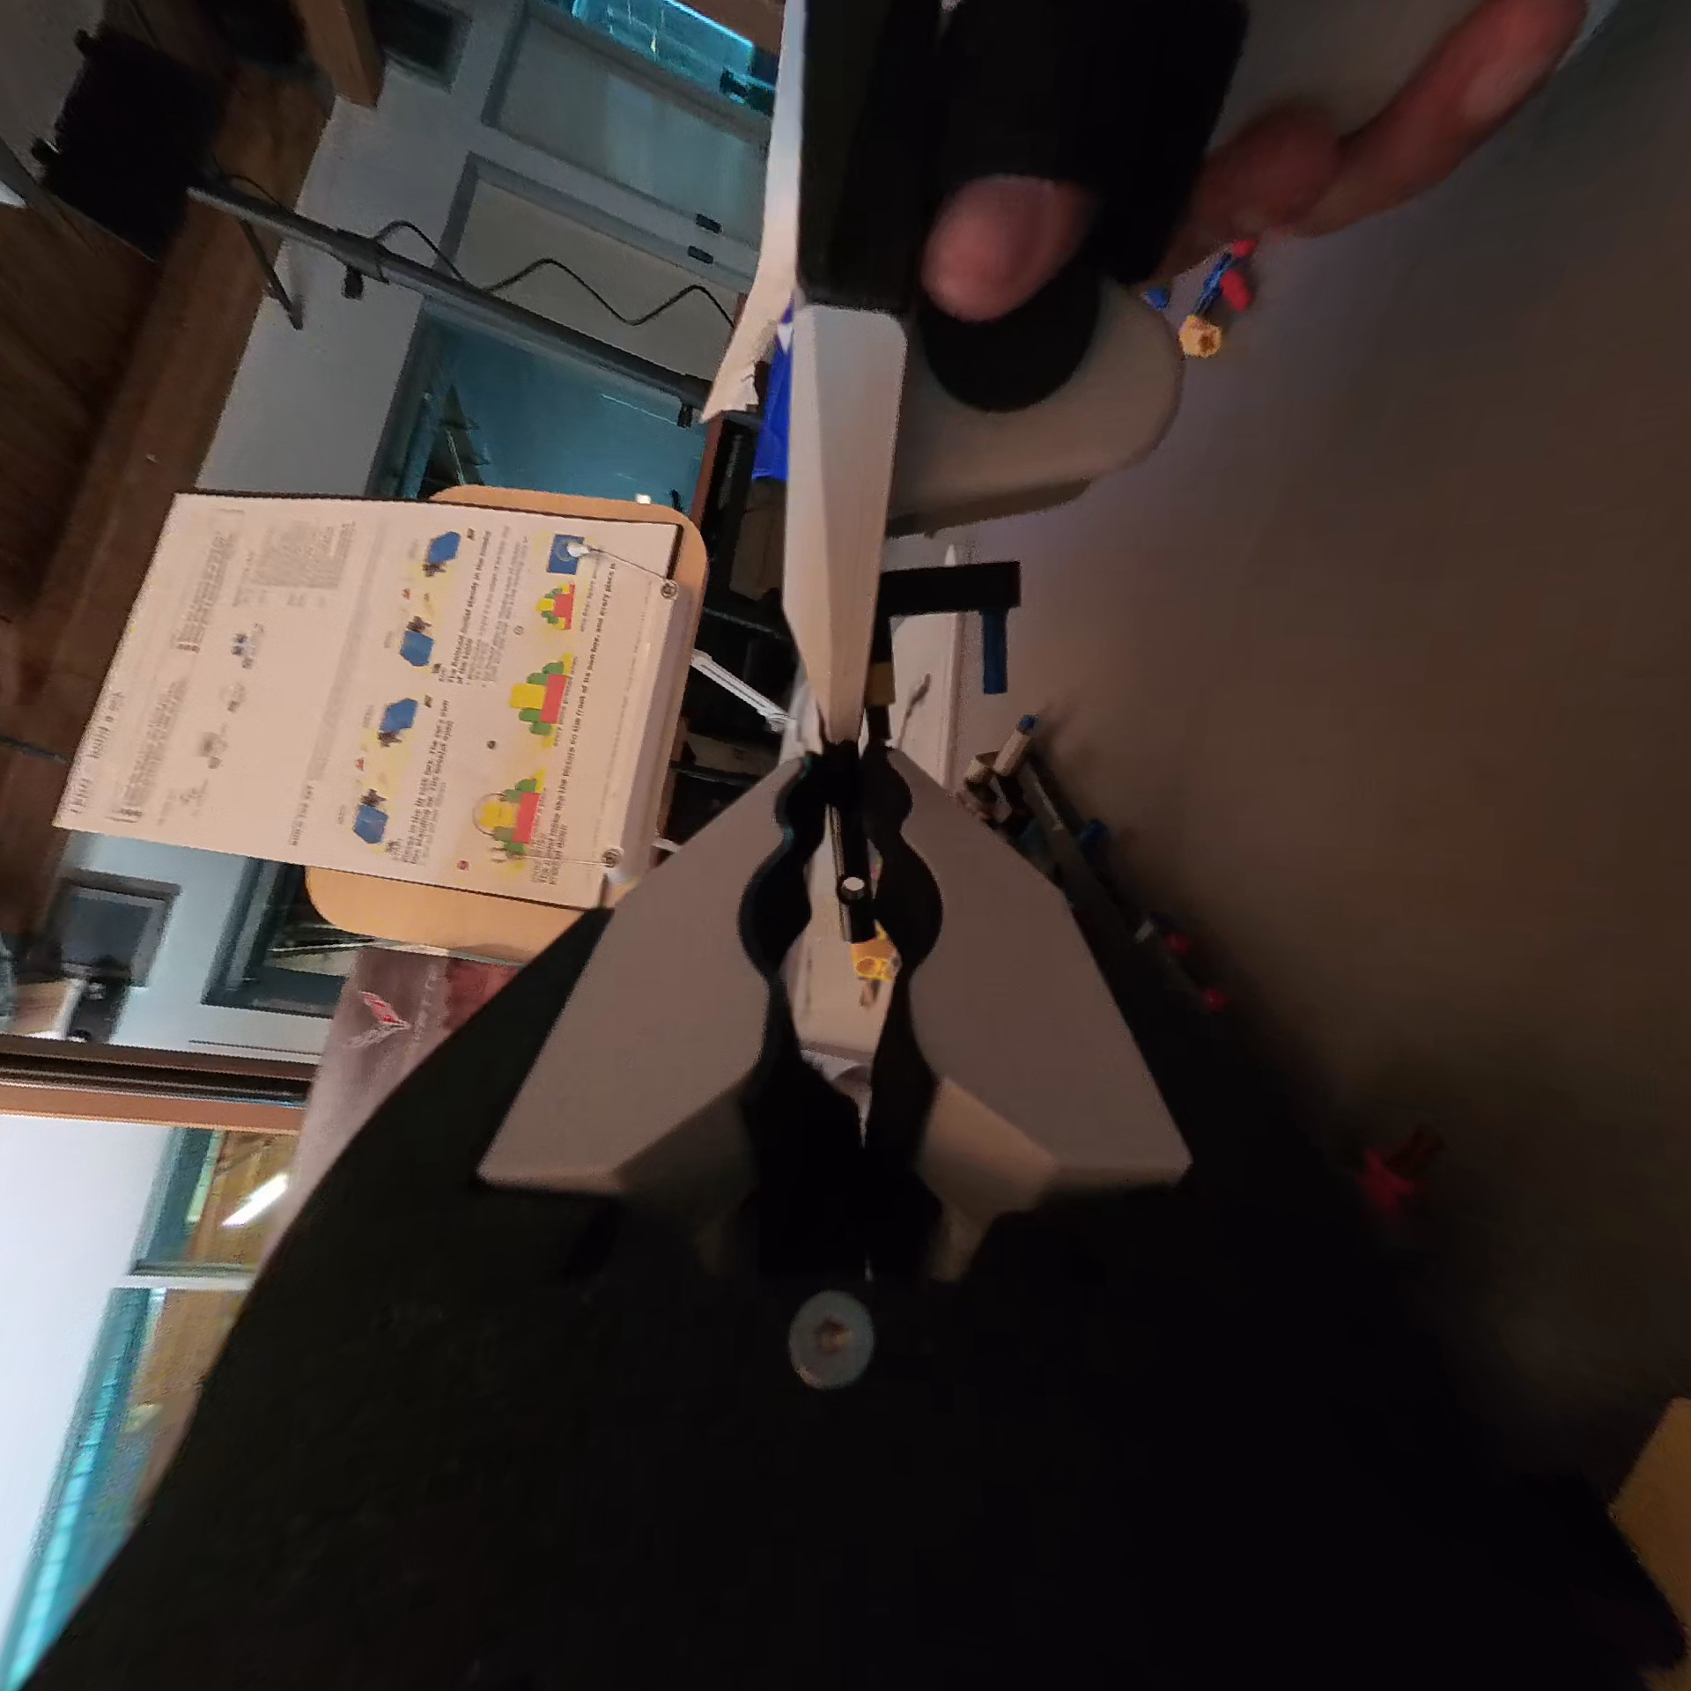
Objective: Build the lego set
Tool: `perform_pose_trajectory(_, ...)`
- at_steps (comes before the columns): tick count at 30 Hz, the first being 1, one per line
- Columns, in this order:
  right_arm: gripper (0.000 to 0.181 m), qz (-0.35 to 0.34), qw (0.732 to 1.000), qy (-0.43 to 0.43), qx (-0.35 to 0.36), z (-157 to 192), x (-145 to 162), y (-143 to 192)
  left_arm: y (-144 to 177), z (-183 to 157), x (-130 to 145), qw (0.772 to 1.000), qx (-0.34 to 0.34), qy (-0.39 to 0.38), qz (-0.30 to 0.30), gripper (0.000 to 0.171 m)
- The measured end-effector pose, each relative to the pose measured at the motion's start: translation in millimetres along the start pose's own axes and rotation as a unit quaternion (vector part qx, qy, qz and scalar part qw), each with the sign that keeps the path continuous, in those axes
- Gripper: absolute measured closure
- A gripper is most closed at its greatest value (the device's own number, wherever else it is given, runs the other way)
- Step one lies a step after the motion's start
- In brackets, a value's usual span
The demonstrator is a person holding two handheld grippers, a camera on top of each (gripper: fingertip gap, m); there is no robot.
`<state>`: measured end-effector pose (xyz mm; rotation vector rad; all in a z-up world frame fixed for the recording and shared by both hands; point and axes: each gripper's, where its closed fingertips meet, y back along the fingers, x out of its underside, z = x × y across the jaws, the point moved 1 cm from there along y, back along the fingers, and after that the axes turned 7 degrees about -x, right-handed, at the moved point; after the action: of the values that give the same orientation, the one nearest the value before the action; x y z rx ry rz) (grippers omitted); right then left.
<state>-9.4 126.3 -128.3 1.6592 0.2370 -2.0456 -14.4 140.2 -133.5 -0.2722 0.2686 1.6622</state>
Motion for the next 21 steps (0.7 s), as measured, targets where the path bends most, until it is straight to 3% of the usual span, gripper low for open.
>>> perform_pose_trajectory(3,0.167,0.012,1.0,-0.003,0.003,-0.9,2.6,0.3,1.6,-3.5,-0.4,0.999,0.031,0.044,0.001,0.165)
perform_pose_trajectory(5,0.167,0.006,1.0,-0.005,0.018,-6.5,0.7,4.0,2.7,-3.1,5.1,0.996,0.054,0.077,0.008,0.153)
perform_pose_trajectory(7,0.168,-0.006,0.999,-0.015,0.038,-15.3,-2.3,10.6,4.3,-1.2,10.1,0.984,0.095,0.152,0.018,0.15)
perform_pose_trajectory(10,0.168,-0.035,0.995,-0.046,0.075,-34.2,-7.2,24.9,5.0,6.3,14.4,0.922,0.177,0.343,0.039,0.149)
perform_pose_trajectory(12,0.168,-0.056,0.991,-0.072,0.094,-45.7,-9.6,34.5,0.0,19.6,31.7,0.873,0.175,0.452,0.065,0.152)
perform_pose_trajectory(16,0.175,-0.089,0.983,-0.114,0.115,-60.0,-11.5,50.8,-3.4,30.1,64.9,0.774,0.2,0.594,0.088,0.145)
perform_pose_trajectory(18,0.175,-0.094,0.98,-0.12,0.129,-65.7,-10.9,56.6,-5.9,30.2,84.4,0.755,0.192,0.617,0.115,0.144)
perform_pose_trajectory(21,0.175,-0.093,0.98,-0.118,0.129,-67.0,-9.6,56.3,-7.9,30.0,103.4,0.764,0.167,0.606,0.143,0.144)
